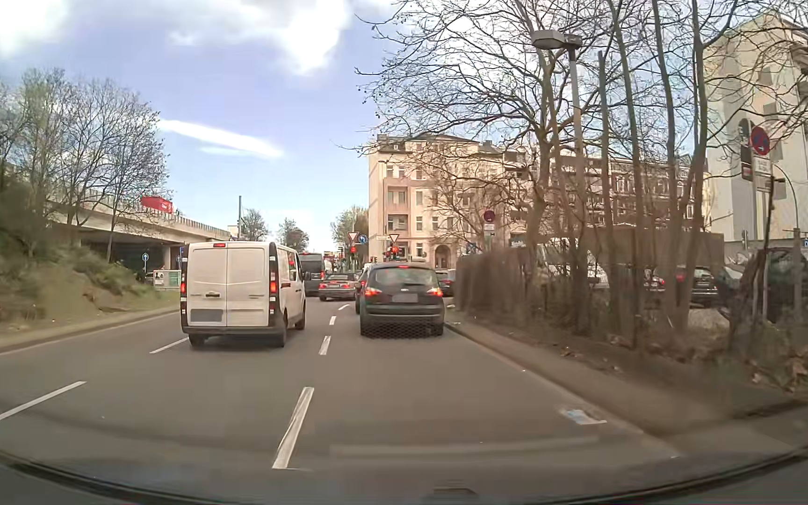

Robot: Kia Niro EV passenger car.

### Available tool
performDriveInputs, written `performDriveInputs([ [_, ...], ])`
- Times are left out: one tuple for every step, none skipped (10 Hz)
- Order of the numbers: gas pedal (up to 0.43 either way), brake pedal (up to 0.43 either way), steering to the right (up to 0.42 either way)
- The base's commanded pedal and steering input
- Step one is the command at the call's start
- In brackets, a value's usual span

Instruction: Follow the waypoints while adhering to traffic rules and regulations

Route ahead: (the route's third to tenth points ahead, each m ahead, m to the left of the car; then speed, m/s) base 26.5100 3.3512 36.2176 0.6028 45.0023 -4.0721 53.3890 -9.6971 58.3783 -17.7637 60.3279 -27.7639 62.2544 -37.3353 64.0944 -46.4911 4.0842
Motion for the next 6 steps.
performDriveInputs([
  [0.0, 0.268, -0.012],
  [0.0, 0.268, -0.012],
  [0.0, 0.268, -0.012],
  [0.0, 0.274, -0.012],
  [0.0, 0.274, -0.012],
  [0.0, 0.274, -0.012],
])
